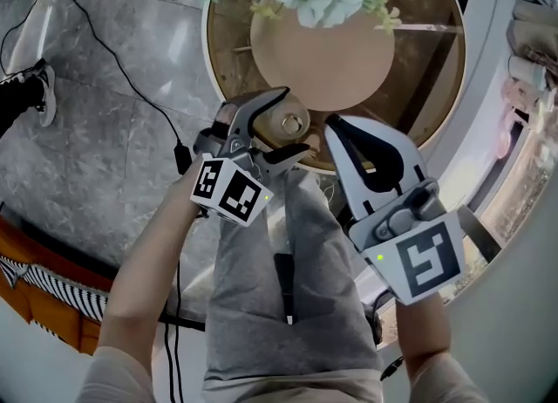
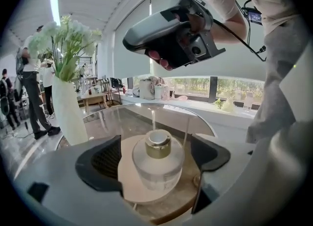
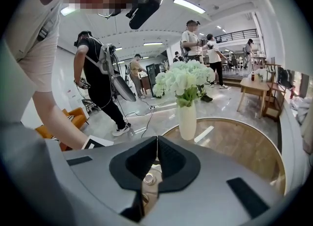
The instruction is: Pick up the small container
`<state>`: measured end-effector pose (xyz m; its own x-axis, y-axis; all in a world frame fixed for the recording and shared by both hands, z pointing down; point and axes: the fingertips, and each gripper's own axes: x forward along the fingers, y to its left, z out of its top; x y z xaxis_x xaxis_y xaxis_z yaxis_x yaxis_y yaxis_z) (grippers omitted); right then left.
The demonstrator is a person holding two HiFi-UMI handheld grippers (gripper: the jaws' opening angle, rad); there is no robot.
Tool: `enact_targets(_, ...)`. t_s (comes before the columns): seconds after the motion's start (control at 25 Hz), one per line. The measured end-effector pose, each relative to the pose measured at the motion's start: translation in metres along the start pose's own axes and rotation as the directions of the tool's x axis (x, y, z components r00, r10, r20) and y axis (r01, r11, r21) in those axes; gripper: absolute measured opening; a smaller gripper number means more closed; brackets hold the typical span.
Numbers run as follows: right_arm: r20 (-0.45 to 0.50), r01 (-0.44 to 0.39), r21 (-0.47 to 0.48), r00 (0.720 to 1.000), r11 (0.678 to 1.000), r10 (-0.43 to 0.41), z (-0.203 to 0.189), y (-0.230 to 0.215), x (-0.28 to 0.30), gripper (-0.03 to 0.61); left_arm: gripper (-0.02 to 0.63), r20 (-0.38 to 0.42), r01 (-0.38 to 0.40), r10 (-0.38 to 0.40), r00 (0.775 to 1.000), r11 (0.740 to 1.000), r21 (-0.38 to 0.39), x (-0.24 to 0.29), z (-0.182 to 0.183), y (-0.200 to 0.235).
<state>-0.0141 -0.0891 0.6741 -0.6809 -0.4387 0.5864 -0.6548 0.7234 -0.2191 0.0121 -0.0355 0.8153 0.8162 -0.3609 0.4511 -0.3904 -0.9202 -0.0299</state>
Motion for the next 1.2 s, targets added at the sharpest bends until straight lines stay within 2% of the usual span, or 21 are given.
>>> enact_targets(0.28,-0.023,-0.022,0.004,0.999,1.0,0.022,-0.031,0.0,0.011,0.008,0.425,-0.01,-0.019,0.019,1.0,0.999,-0.045,0.016,-0.019,-0.001)
enact_targets(0.52,-0.026,-0.034,0.026,0.999,0.999,0.035,-0.052,0.003,0.02,0.008,0.425,-0.069,-0.005,0.001,0.998,0.999,-0.048,0.028,-0.035,-0.004)
enact_targets(0.84,-0.057,-0.046,0.076,0.997,0.996,0.051,-0.074,0.005,0.029,0.008,0.423,-0.08,-0.019,0.013,0.997,0.997,-0.07,0.037,-0.035,0.002)
enact_targets(1.08,-0.069,-0.061,0.085,0.995,0.994,0.067,-0.084,0.007,0.034,0.008,0.422,-0.126,-0.024,0.014,0.992,0.997,-0.072,0.041,-0.037,0.006)
enact_targets(1.2,-0.061,-0.082,0.092,0.994,0.992,0.088,-0.087,0.009,0.035,0.009,0.402,-0.127,-0.018,0.013,0.992,0.999,-0.04,0.042,-0.037,0.004)
